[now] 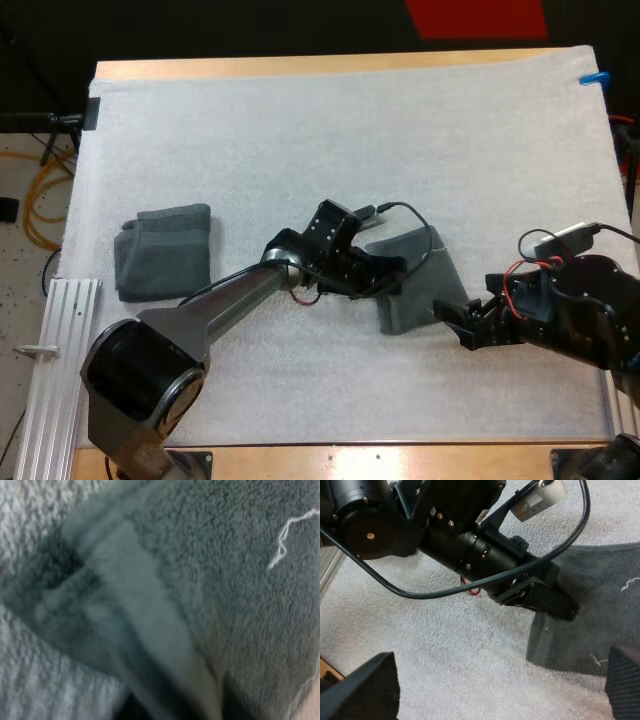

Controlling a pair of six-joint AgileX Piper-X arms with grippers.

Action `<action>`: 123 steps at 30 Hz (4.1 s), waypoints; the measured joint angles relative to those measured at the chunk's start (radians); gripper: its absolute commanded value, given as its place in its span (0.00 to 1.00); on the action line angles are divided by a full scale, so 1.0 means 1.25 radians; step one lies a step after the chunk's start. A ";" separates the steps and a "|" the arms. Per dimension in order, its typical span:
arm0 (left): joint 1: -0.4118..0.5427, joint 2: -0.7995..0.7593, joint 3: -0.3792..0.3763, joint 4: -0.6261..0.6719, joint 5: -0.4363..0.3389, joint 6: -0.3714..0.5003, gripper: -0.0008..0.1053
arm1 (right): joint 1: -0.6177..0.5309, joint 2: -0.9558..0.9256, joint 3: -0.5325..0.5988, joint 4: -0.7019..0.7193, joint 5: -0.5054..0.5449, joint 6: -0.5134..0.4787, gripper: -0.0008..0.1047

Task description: Pick towel from pile fold and stack

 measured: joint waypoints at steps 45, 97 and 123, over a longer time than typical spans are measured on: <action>0.619 -0.052 -0.390 0.882 -0.464 0.862 0.01 | 0.000 0.000 0.000 0.022 0.005 0.000 0.77; 0.650 -0.098 -0.217 0.650 -0.471 0.805 0.38 | 0.000 0.000 0.000 0.022 0.007 0.000 0.77; 0.467 -0.423 -0.314 0.619 -0.470 0.753 0.38 | -0.003 0.005 0.000 -0.036 -0.006 0.000 0.77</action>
